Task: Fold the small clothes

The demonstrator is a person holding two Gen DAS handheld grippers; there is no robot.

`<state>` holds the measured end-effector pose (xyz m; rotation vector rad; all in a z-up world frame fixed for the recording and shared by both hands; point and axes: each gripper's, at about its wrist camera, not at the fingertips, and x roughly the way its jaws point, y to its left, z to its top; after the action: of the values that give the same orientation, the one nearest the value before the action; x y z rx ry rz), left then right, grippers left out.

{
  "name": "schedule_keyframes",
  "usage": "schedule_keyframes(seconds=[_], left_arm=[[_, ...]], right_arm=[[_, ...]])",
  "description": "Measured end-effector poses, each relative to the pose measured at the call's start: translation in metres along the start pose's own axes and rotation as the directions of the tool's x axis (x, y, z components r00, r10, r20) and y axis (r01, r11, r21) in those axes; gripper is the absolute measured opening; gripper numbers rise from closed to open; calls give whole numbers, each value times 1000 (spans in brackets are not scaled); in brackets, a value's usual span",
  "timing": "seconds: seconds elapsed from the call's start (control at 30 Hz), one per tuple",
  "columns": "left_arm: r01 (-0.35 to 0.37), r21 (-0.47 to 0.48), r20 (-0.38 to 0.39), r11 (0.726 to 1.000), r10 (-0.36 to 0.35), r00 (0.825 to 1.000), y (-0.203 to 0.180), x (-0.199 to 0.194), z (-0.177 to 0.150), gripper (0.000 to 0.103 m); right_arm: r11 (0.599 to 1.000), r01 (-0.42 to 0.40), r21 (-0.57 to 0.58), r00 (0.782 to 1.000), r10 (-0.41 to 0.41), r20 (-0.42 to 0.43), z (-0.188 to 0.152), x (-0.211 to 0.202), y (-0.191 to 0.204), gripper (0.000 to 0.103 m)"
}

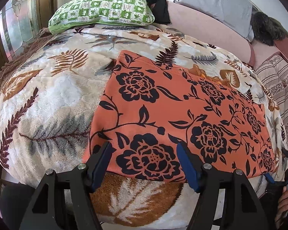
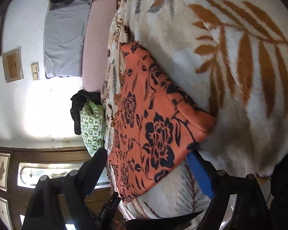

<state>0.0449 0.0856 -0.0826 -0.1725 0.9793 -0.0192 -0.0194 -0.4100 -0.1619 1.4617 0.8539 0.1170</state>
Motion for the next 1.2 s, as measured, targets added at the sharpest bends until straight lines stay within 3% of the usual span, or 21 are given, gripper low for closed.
schedule_keyframes(seconds=[0.1,0.27,0.4,0.5,0.63,0.73,0.77,0.87,0.97,1.03,1.1,1.13,1.17,1.2], left_arm=[[-14,10,7,1000,14,1000,0,-2,0,70],[-27,41,12,999,27,1000,-8,0,5,70],[-40,87,6,995,39,999,-24,9,10,70],[-43,117,15,992,42,999,-39,14,15,70],[-28,163,22,986,24,999,-63,29,20,73],[-83,228,-36,970,93,995,-77,57,15,75],[-95,240,-15,966,102,995,-80,55,14,75],[-41,232,33,972,34,999,-82,33,18,75],[-17,202,52,979,7,999,-82,33,18,82],[-21,250,-46,968,33,998,-88,64,9,86],[-88,341,38,936,80,996,-97,70,1,92],[-89,340,31,936,83,996,-98,69,2,92],[-67,316,14,946,66,998,-95,69,5,92],[-38,298,-7,954,42,999,-91,67,9,91]], right_arm=[[996,-33,81,999,31,20,5,4,-7,88],[999,-43,6,996,42,79,8,-2,13,88],[1000,12,-2,996,-11,90,7,8,12,84],[997,24,-80,994,-16,104,8,4,29,73],[993,73,-91,994,-65,89,11,14,28,72],[996,69,-53,994,-64,84,14,19,20,73],[996,69,-53,995,-65,78,14,18,22,74],[991,61,-118,995,-51,89,12,12,36,69],[979,130,-158,989,-116,93,13,18,41,63],[975,169,-143,983,-156,98,15,25,34,63],[971,182,-157,980,-167,108,16,29,35,63],[961,210,-178,975,-193,109,17,31,39,55],[941,258,-217,965,-241,104,17,35,47,17],[920,296,-257,955,-279,103,16,40,56,12]])
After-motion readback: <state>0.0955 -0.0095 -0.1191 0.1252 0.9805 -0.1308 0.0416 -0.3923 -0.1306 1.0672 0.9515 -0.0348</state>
